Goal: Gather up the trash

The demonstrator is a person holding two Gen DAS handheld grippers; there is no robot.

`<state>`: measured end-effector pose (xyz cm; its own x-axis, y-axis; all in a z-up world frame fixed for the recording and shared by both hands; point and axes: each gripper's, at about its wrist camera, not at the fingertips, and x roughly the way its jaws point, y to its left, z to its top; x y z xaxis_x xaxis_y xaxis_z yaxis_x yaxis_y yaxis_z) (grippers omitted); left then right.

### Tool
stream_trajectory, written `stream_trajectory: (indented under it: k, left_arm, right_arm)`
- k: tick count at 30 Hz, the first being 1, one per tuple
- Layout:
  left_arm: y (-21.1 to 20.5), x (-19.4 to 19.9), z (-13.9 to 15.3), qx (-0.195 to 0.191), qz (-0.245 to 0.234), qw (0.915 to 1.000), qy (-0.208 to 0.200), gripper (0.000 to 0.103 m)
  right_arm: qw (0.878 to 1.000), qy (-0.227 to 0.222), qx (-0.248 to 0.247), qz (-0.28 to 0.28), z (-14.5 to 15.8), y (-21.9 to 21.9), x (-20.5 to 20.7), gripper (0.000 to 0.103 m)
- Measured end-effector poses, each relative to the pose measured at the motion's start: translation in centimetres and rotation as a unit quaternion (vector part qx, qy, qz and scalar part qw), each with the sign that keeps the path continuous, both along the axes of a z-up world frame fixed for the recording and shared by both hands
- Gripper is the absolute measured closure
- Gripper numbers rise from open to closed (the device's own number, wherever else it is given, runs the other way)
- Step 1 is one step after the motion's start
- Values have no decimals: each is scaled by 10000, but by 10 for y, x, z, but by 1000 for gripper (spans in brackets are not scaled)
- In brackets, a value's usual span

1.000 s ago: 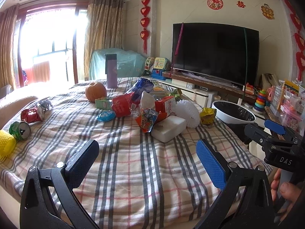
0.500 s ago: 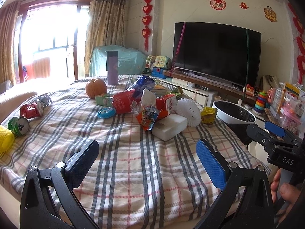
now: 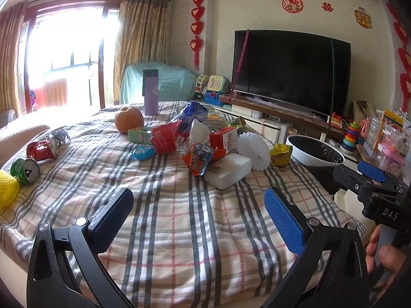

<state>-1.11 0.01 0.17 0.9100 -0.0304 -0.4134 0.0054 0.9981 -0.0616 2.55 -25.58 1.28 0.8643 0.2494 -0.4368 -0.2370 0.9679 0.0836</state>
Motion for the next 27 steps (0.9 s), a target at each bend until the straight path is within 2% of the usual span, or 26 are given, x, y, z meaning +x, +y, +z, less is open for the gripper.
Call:
stream_trajectory:
  k: [13,27]
  left_arm:
    - [1,4,-3,-34,3,10000,77,0]
    - [8,34,-15,-169,9,9987,474,0]
  right_arm:
    - [10000,26,21,18,0,0,1,0]
    - [9993,331,124,92,-8,-5,23,0]
